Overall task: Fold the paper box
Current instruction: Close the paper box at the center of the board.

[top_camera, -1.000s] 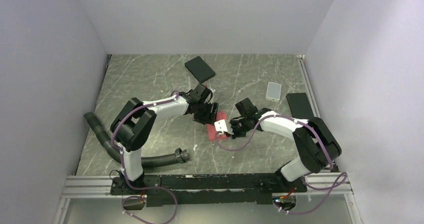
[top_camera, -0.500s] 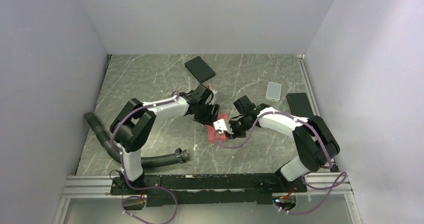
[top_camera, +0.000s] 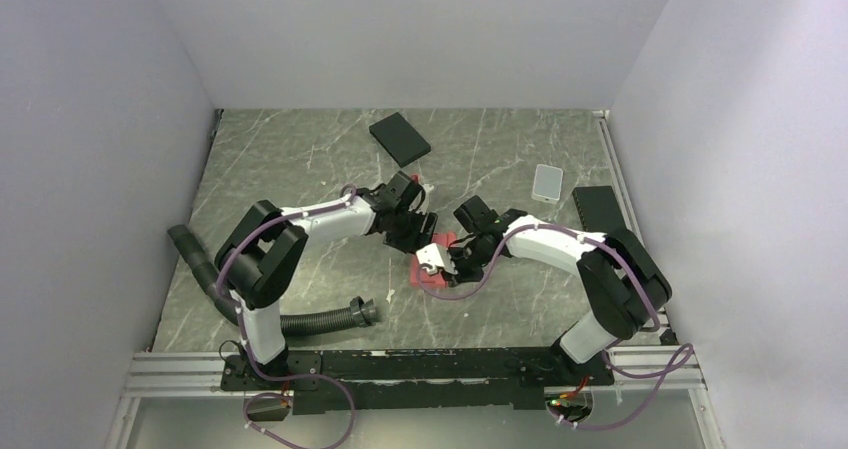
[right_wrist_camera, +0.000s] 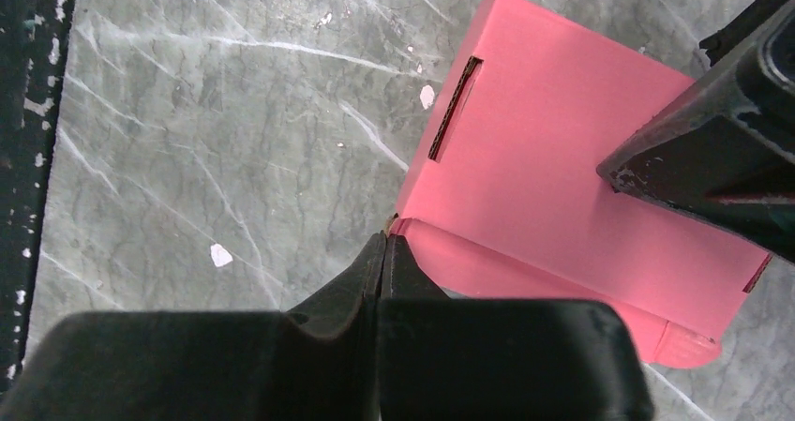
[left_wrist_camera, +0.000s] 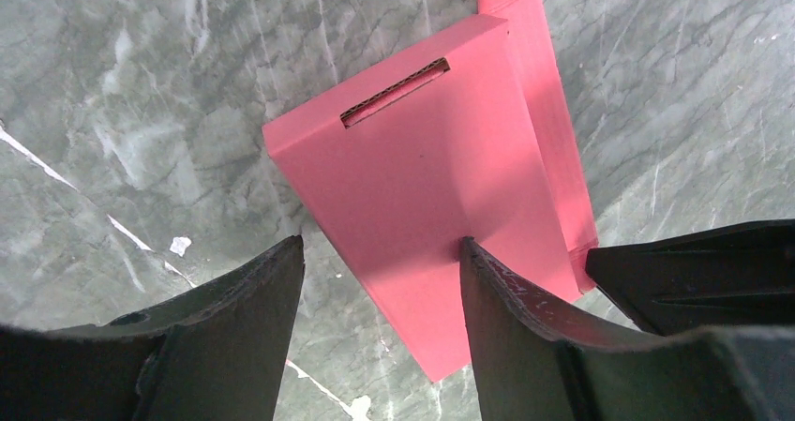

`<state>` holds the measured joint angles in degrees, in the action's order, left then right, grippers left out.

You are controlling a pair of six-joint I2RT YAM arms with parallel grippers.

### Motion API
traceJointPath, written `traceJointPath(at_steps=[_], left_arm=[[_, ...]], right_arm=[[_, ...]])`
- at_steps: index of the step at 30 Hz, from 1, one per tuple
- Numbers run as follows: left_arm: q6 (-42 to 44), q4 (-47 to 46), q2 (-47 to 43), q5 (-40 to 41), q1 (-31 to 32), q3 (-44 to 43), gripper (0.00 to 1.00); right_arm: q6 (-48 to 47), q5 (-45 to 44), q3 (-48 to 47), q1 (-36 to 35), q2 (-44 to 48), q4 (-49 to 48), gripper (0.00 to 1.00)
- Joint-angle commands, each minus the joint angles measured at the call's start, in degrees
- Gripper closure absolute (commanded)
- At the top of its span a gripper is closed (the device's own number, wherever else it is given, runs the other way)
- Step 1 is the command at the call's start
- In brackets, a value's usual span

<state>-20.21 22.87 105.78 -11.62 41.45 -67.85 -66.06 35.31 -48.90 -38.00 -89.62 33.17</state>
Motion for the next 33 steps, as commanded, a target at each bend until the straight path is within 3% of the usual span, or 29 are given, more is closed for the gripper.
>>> traceJointPath(at_steps=[1,23,33], left_arm=[[2.9,3.5,-0.2,6.3,-0.2,3.1,0.35],[0.9,-2.5,-3.0,5.0,-0.2,9.0,0.35],[1.4,-5.6,-4.7,4.0,-0.7,11.3,0.35]], right_arm=[[4.1,4.0,-2.5,-0.4,0.0,2.5,1.00],[8.3,4.1,-5.0,-2.4,-3.8,7.1,1.00],[15.1,4.3,-6.2,-3.3,-5.1,4.2,1.00]])
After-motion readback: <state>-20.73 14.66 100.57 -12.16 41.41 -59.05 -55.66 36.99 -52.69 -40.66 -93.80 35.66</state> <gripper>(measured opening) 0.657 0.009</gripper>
